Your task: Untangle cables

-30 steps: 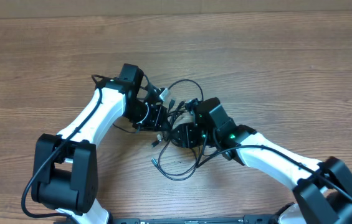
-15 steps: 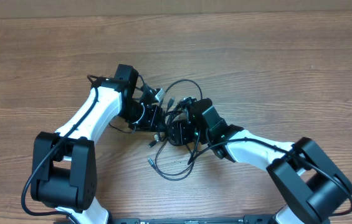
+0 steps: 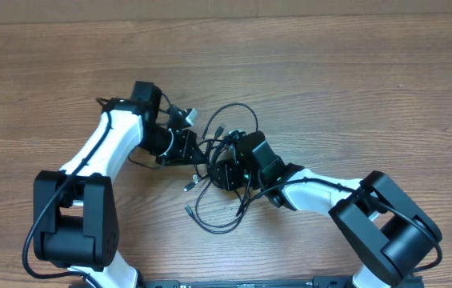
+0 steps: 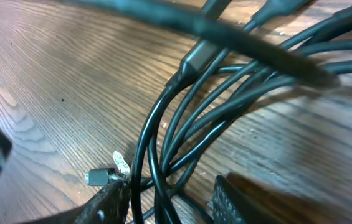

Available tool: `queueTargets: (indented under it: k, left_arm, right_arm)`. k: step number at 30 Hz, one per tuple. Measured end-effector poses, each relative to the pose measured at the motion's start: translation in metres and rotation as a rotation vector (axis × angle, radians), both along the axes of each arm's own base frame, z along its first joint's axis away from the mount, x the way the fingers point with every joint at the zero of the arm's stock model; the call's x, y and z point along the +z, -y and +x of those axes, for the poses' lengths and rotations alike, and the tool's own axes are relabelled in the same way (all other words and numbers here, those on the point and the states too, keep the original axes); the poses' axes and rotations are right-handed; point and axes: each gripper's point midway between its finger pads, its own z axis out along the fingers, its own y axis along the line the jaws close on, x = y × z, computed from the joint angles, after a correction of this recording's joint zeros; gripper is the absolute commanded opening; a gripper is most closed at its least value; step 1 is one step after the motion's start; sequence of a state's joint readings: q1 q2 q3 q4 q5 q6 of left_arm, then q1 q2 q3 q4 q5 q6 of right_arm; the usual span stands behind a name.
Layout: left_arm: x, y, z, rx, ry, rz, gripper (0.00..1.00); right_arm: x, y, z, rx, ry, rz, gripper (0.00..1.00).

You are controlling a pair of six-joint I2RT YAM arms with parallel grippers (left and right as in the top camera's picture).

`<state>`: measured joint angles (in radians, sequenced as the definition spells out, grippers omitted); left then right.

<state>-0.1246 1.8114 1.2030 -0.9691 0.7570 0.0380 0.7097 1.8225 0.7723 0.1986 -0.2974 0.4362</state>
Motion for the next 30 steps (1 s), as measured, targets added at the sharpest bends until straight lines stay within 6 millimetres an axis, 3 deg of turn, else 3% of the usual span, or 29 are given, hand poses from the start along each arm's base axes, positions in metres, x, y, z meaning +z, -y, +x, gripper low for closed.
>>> queueTargets:
  k: [3, 8, 15, 23, 26, 30]
  left_arm:
    - [0.002, 0.001, 0.000, 0.005, -0.002, -0.015, 0.04]
    - [0.003, 0.002, 0.000, 0.000, 0.001, -0.026, 0.04]
    - [-0.002, -0.004, 0.001, -0.006, 0.011, 0.016, 0.04]
    - [-0.006, -0.016, 0.013, 0.043, 0.034, 0.051, 0.04]
    - [-0.007, -0.026, 0.020, 0.086, 0.034, 0.058, 0.04]
    - [-0.009, -0.041, 0.024, 0.137, 0.023, 0.081, 0.04]
  right_arm:
    - [0.000, -0.006, -0.004, 0.019, 0.019, -0.004, 0.33]
    - [0.000, -0.011, -0.008, 0.034, 0.044, -0.018, 0.04]
    - [0.014, -0.012, -0.009, 0.066, 0.013, 0.049, 0.04]
    - [0.089, -0.002, -0.024, 0.155, -0.017, 0.216, 0.04]
    - [0.092, 0.018, -0.029, 0.129, -0.092, 0.200, 0.04]
    - [0.077, 0.050, -0.030, 0.053, -0.220, 0.149, 0.04]
